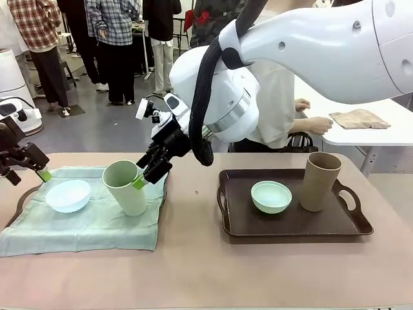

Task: Set up a tray with a mat and arrange the tableware.
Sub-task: Place the Picnic Bowl and Reusable plastic cup back onto the Handle tray in front of the human's position.

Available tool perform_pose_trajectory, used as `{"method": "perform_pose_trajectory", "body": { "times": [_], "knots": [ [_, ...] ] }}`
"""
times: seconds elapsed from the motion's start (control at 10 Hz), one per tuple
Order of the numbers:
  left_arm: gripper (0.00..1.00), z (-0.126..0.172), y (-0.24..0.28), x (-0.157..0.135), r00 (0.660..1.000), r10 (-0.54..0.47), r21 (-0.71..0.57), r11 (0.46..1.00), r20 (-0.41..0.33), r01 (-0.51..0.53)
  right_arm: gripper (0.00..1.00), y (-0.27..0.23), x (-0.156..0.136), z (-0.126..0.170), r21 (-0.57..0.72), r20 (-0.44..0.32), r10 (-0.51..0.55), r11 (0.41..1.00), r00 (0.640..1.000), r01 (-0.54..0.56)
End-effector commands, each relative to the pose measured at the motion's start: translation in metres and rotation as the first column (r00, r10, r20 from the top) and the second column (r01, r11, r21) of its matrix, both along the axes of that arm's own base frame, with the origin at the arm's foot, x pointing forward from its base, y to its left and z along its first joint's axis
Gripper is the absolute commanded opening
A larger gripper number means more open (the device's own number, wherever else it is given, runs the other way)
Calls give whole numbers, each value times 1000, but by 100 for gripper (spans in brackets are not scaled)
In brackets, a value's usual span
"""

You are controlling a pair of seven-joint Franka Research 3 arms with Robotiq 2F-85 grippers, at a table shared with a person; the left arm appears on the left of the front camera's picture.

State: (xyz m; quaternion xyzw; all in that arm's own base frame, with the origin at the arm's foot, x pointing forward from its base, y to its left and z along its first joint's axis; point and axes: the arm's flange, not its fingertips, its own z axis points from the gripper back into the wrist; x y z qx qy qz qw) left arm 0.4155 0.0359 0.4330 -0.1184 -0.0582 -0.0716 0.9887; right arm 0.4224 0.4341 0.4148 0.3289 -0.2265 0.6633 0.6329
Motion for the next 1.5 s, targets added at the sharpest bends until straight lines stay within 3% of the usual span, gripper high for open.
{"method": "perform_pose_trajectory", "body": {
  "times": [0.0, 0.3, 0.5, 0.6, 0.8, 1.0, 1.1, 1.2, 1.3, 1.4],
  "knots": [
    [100, 24, -7, -20, 997, -65, 27, 998, 32, 64, 100, -5, -26, 27, -203, -51, -152, 969, 987, 139],
    [100, 47, -22, -37, 985, -147, 60, 988, 91, 142, 100, -18, -55, 72, -281, 24, -251, 927, 968, 247],
    [100, 49, -25, -40, 987, -149, 78, 986, 53, 145, 100, -24, -69, 82, -382, -20, -333, 874, 943, 300],
    [100, 62, -32, -48, 987, -153, 110, 983, 52, 147, 100, -26, -79, 95, -463, -45, -401, 820, 915, 337],
    [100, 94, -66, -58, 984, -153, 175, 975, 90, 135, 100, -41, -92, 122, -618, -2, -569, 648, 822, 446],
    [100, 128, -104, -71, 986, -100, 250, 966, 132, 64, 100, -63, -107, 155, -721, 63, -724, 443, 686, 534],
    [100, 137, -116, -75, 988, -78, 280, 959, 130, 39, 100, -72, -113, 173, -739, 162, -782, 308, 602, 599],
    [100, 138, -127, -81, 991, -44, 306, 952, 125, 4, 100, -80, -121, 186, -738, 234, -808, 214, 541, 640],
    [100, 139, -132, -82, 994, -47, 312, 950, 102, 13, 100, -81, -121, 193, -710, 277, -810, 189, 516, 679],
    [100, 138, -124, -86, 996, -49, 316, 948, 74, 23, 100, -87, -119, 173, -712, 180, -784, 314, 594, 629]
  ]
}}
